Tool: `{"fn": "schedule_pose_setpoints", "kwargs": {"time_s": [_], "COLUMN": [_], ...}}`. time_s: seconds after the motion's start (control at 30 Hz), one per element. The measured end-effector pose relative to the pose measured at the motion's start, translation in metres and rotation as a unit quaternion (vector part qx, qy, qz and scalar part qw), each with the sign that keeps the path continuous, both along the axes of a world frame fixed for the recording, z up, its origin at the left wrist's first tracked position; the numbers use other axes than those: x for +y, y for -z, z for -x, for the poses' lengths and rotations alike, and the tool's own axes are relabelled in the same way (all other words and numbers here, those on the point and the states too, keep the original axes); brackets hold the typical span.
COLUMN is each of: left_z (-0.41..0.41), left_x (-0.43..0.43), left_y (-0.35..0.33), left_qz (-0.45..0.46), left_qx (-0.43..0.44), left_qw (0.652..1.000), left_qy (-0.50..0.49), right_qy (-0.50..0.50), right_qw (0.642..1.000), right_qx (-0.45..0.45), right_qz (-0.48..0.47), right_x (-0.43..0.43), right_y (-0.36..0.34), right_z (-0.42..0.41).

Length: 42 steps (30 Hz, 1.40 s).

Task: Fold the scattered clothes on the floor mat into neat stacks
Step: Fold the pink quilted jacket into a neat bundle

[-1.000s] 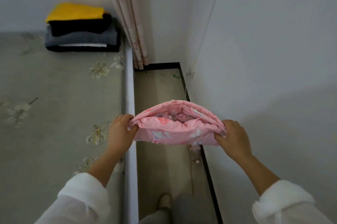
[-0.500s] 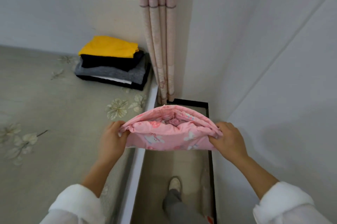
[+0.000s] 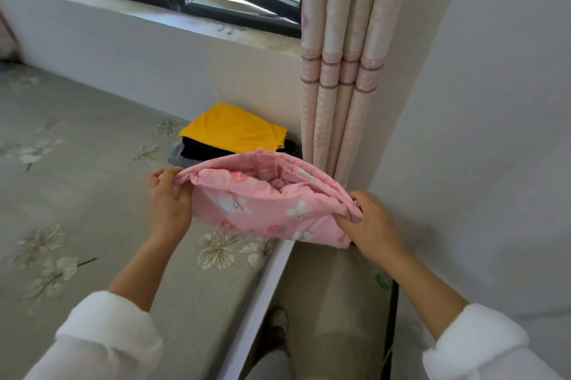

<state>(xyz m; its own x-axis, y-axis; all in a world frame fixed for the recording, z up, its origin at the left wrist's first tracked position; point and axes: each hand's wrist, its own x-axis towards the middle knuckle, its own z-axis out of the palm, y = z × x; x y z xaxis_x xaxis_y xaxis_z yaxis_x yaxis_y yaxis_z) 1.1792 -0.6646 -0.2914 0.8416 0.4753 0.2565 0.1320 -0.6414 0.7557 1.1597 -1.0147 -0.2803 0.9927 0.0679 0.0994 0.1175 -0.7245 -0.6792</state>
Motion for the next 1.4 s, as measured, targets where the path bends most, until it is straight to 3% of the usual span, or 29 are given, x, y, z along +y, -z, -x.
{"fn": "schedule_pose_setpoints", "kwargs": {"time_s": [0.13,0.3,0.57,0.87,0.93,1.0,1.1,1.17,1.23,1.27,1.33,1.4], "left_z": [-0.075,-0.194,-0.377,-0.474,-0.474,-0.466,-0.459,-0.457,-0.452,-0.446,-0.431,-0.414], "left_x": [0.024,0.076,0.131,0.118,0.111,0.105,0.105,0.105,0.096,0.092,0.088,0.089], "left_y": [-0.022,-0.049,-0.047,0.036,0.067,0.089,0.095,0.09,0.085,0.085,0.091,0.1], "left_qz": [-0.003,-0.019,0.008,0.032,-0.013,-0.093,-0.16,-0.188,-0.179,-0.17,-0.176,-0.177], "left_qx": [-0.048,-0.078,-0.027,0.145,0.24,0.313,0.271,0.192,0.179,0.221,0.336,0.392], "left_qw": [0.998,0.996,1.0,0.989,0.971,0.945,0.949,0.961,0.951,0.937,0.903,0.889], "left_qy": [-0.048,-0.038,-0.002,0.001,0.001,0.011,0.003,0.063,0.179,0.209,0.202,0.161], "right_qy": [-0.01,-0.011,0.069,0.234,0.234,0.208,0.124,0.032,-0.07,-0.115,-0.187,-0.228], "right_qw": [0.997,0.981,0.962,0.875,0.877,0.91,0.967,0.971,0.968,0.968,0.959,0.946], "right_qx": [0.036,0.045,0.134,0.319,0.331,0.315,0.211,0.102,0.066,0.078,0.11,0.108], "right_qz": [-0.068,-0.19,-0.227,-0.28,-0.257,-0.171,0.077,0.214,0.23,0.209,0.181,0.202], "right_x": [0.033,0.08,0.145,0.158,0.157,0.158,0.164,0.177,0.196,0.207,0.223,0.227], "right_y": [-0.007,-0.03,-0.015,0.061,0.077,0.087,0.09,0.089,0.087,0.086,0.089,0.096], "right_z": [-0.081,-0.198,-0.342,-0.4,-0.407,-0.412,-0.413,-0.41,-0.408,-0.406,-0.402,-0.398]}}
